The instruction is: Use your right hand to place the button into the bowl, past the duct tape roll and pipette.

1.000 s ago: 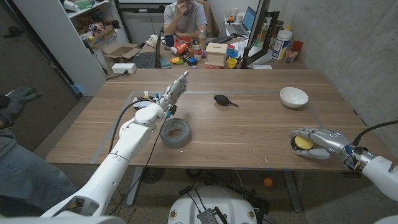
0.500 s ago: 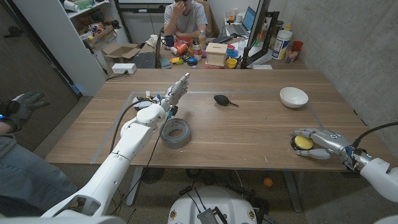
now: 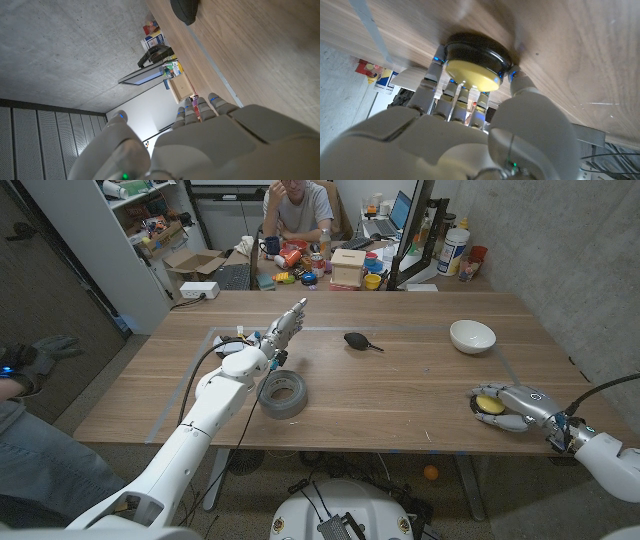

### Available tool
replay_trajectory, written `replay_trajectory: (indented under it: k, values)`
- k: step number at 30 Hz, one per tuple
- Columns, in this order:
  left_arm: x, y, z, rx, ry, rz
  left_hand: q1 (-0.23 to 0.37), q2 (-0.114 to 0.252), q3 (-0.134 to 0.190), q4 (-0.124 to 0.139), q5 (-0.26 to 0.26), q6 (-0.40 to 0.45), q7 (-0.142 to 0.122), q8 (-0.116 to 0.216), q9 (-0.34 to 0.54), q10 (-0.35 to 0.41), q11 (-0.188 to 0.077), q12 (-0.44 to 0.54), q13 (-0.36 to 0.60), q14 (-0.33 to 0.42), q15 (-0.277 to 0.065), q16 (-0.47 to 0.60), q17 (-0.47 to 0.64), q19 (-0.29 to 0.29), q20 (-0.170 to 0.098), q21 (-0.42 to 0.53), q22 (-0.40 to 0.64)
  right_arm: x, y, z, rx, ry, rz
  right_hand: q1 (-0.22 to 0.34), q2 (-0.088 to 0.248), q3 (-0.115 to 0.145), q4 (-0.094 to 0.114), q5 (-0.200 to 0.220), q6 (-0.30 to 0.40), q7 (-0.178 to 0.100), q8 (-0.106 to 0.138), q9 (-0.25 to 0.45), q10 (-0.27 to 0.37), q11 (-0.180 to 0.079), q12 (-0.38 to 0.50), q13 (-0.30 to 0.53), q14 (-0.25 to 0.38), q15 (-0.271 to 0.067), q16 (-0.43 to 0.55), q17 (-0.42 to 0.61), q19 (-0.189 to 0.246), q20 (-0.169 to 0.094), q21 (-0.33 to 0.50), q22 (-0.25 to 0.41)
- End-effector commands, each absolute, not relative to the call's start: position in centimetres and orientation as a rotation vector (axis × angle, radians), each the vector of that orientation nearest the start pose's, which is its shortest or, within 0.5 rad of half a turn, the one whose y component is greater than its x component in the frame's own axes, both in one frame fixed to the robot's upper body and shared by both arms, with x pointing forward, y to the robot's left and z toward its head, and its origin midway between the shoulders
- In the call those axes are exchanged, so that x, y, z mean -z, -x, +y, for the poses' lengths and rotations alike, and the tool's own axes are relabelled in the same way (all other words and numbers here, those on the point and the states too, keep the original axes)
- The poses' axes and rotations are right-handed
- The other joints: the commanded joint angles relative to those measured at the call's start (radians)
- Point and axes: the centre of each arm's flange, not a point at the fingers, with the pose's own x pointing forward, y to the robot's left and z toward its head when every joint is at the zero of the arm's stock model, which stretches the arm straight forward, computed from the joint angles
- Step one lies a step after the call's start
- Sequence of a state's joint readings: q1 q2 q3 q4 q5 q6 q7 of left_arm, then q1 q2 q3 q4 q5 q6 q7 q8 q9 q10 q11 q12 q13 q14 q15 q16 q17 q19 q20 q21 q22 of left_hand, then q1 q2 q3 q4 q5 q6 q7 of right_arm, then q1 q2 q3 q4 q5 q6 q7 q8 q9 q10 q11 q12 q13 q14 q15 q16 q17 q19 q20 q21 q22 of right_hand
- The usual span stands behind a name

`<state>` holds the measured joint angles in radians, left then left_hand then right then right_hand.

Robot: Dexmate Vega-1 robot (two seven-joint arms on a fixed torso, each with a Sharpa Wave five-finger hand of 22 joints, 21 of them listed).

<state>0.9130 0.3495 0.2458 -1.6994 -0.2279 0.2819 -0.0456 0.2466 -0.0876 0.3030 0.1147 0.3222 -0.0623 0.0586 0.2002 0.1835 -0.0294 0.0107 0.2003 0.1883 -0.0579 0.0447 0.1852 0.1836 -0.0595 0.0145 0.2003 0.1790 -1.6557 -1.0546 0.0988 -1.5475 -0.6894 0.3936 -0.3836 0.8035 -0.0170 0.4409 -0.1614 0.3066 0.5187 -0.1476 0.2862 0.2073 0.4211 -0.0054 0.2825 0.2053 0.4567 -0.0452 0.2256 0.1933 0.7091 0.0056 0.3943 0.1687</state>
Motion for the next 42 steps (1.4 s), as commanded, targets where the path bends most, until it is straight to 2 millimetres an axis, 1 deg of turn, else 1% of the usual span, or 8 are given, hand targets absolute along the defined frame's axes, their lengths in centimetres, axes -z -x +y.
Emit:
replay_trajectory:
  k: [1,9,13,15,17,19,29,42]
  values:
    - [-0.4,-62.0,20.1,0.242,-0.236,-0.418,-0.001,0.013,-0.005,-0.001,0.003,0.006,0.005,0.001,0.005,-0.002,-0.006,0.006,0.003,-0.007,0.001,0.005,0.005,-0.003,0.008,0.000,0.002,17.4,-48.1,-47.0,-0.005,1.629,-0.539,0.041,0.024,0.013,0.002,-0.019,0.049,-0.007,0.013,0.002,0.037,-0.007,0.011,0.001,0.034,-0.062,0.009,0.008,0.104,-0.104,-0.006,0.005]
    - [-0.5,-62.1,19.9,0.252,-0.242,-0.416,-0.002,0.014,-0.007,-0.001,0.003,0.008,0.004,0.002,0.005,-0.001,-0.007,0.006,0.003,-0.007,0.001,0.005,0.005,-0.004,0.013,0.000,0.003,17.7,-48.1,-46.8,-0.007,1.621,-0.542,0.064,0.044,0.021,0.002,-0.036,0.073,-0.002,0.016,0.002,0.052,-0.011,0.013,0.000,0.053,-0.067,0.012,0.011,0.119,-0.118,-0.008,0.006]
    - [-0.5,-62.1,19.8,0.243,-0.254,-0.414,-0.002,0.014,-0.007,-0.001,0.003,0.008,0.003,0.002,0.005,-0.002,-0.005,0.006,0.003,-0.008,0.001,0.005,0.005,-0.002,0.010,0.001,0.003,17.7,-47.7,-46.7,0.003,1.613,-0.556,0.075,0.051,0.023,0.003,-0.049,0.066,0.003,0.010,0.003,0.070,-0.012,0.018,0.000,0.045,-0.057,0.006,0.011,0.109,-0.117,-0.017,0.006]
    - [-0.5,-62.2,19.8,0.245,-0.249,-0.415,-0.002,0.015,-0.008,0.000,0.003,0.008,0.004,0.002,0.005,-0.003,-0.003,0.005,0.003,-0.009,-0.003,0.004,0.005,0.001,0.005,0.002,0.003,17.5,-47.5,-46.7,0.007,1.610,-0.561,0.084,0.055,0.024,0.003,-0.058,0.064,0.004,0.007,0.003,0.088,-0.012,0.023,-0.001,0.071,-0.060,0.014,0.012,0.110,-0.119,-0.021,0.007]
    - [-0.5,-62.2,19.8,0.244,-0.248,-0.415,-0.002,0.015,-0.009,0.000,0.003,0.009,0.004,0.002,0.005,-0.003,-0.002,0.005,0.003,-0.009,-0.004,0.004,0.005,0.003,-0.005,0.003,0.003,17.3,-47.3,-46.7,0.012,1.611,-0.566,0.086,0.056,0.024,0.003,-0.061,0.063,0.004,0.005,0.004,0.093,-0.013,0.024,-0.001,0.077,-0.063,0.015,0.012,0.113,-0.122,-0.021,0.007]
    - [-0.4,-62.3,19.7,0.247,-0.246,-0.416,-0.002,0.016,-0.009,0.000,0.003,0.010,0.005,0.002,0.005,-0.003,-0.002,0.005,0.003,-0.009,-0.004,0.004,0.005,0.003,-0.006,0.003,0.003,17.1,-47.1,-46.7,0.017,1.612,-0.570,0.090,0.061,0.025,0.006,-0.070,0.065,0.004,0.004,0.004,0.106,-0.013,0.027,-0.001,0.098,-0.068,0.021,0.013,0.121,-0.131,-0.021,0.008]
    - [-0.2,-62.5,19.6,0.243,-0.255,-0.406,-0.001,0.017,-0.011,0.000,0.003,0.012,0.005,0.002,0.005,-0.002,-0.001,0.006,0.003,-0.010,-0.006,0.004,0.005,0.005,-0.009,0.004,0.003,16.1,-46.5,-46.3,0.037,1.600,-0.590,0.099,0.072,0.023,0.011,-0.094,0.082,0.003,0.003,0.004,0.134,-0.019,0.031,-0.004,0.167,-0.077,0.039,0.016,0.136,-0.135,-0.021,0.012]
    - [0.0,-62.8,19.5,0.255,-0.251,-0.399,-0.001,0.018,-0.013,0.000,0.003,0.012,0.005,0.002,0.005,-0.001,-0.002,0.006,0.003,-0.010,-0.006,0.004,0.005,0.004,-0.005,0.004,0.002,14.4,-46.4,-45.4,0.046,1.616,-0.636,0.099,0.076,0.022,0.015,-0.103,0.094,0.003,0.004,0.005,0.142,-0.024,0.031,-0.005,0.170,-0.076,0.035,0.016,0.134,-0.135,-0.024,0.013]
